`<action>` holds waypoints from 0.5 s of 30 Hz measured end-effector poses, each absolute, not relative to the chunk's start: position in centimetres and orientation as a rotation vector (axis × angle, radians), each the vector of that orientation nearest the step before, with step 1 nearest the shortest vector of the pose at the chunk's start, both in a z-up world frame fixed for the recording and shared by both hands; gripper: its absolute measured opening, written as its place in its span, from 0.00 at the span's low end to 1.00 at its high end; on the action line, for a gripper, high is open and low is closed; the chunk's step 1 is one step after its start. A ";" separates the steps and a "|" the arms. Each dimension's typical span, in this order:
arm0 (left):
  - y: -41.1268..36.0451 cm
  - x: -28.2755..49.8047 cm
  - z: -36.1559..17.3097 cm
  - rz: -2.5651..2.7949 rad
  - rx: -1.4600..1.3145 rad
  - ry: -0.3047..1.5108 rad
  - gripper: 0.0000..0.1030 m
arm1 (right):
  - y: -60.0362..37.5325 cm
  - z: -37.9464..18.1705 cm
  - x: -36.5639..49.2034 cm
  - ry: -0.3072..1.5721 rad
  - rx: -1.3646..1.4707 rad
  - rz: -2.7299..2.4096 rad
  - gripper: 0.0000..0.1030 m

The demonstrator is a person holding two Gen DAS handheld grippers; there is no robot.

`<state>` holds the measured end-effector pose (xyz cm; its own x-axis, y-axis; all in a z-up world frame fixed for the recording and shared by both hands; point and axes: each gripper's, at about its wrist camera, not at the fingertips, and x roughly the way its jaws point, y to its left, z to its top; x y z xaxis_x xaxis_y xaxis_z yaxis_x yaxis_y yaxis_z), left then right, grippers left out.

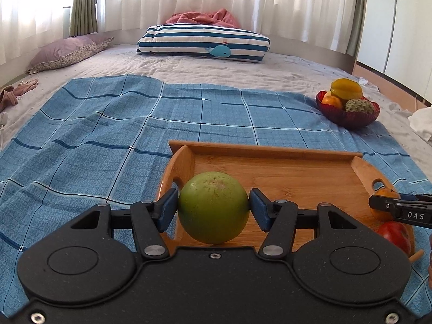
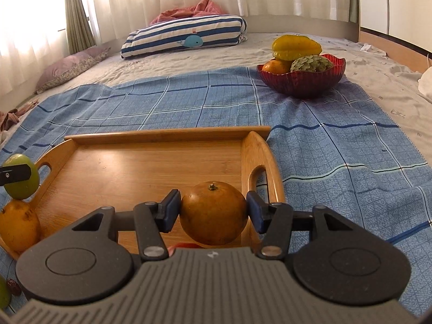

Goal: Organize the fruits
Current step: 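Carry the apple to the tray with left tool while right tool carries the orange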

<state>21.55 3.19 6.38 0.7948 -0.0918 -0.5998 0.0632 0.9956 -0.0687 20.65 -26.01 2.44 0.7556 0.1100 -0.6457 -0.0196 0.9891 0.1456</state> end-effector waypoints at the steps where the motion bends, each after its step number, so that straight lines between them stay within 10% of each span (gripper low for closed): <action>1: 3.2 21.6 6.3 -0.083 -0.043 0.649 0.54 | -25.9 2.4 20.7 0.713 0.132 0.070 0.55; 10: 3.2 22.5 5.9 -0.087 -0.030 0.674 0.53 | -25.8 1.9 20.8 0.723 0.140 0.069 0.55; 15: 2.8 22.7 6.6 -0.112 -0.002 0.644 0.30 | -25.7 1.8 20.8 0.717 0.137 0.074 0.55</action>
